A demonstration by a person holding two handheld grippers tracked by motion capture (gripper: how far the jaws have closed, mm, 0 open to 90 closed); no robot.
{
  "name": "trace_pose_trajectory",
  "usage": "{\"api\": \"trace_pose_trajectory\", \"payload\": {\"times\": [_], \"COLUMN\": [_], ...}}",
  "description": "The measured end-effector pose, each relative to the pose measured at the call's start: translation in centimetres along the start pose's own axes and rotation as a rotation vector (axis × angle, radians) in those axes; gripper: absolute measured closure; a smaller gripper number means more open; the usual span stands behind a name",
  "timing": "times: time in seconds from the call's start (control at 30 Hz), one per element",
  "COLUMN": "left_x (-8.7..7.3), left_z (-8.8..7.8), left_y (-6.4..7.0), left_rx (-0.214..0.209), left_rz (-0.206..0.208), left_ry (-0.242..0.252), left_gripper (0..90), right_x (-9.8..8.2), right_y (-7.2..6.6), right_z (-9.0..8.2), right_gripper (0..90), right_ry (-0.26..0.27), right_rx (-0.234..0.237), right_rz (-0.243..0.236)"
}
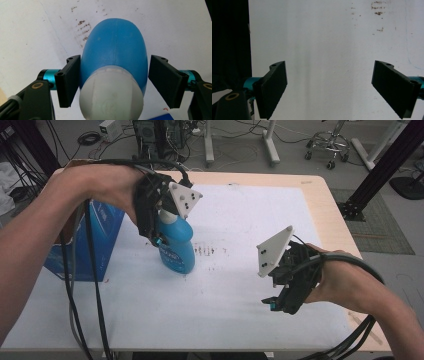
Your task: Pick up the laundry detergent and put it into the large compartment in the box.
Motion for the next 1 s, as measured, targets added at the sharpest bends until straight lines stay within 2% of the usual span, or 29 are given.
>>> {"api": "trace_pose_trajectory", "payload": {"times": [0.57,0.77,1.0], "left_x": [0.31,0.35,0.47], "left_z": [-0.09,-0.19,-0.14], "left_y": [-0.23,-0.21,-0.18], "left_rx": [0.011,0.012,0.010], "left_rz": [0.006,0.022,-0.002], "left_ry": [-0.007,-0.036,-0.034], "left_gripper": [37.1,37.6,37.9], "right_x": [-0.13,-0.19,-0.22], "right_y": [0.00,0.01,0.04], "right_z": [0.01,-0.04,0.00], "right_gripper": [12.2,12.3,12.3], "right_ry": [-0.003,0.000,0.001], "right_rx": [-0.005,-0.006,-0.006], "right_rz": [0.001,0.001,0.004]}}
Point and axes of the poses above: each handheld gripper's, and its own axes: z roughly forward along the jaws, x roughly out of its top, y roughly to its right, the point moved 8 cm from there along z, roughly forward along the jaws, and after that the axes turned 8 degrees about x, right-handed, at the moved point
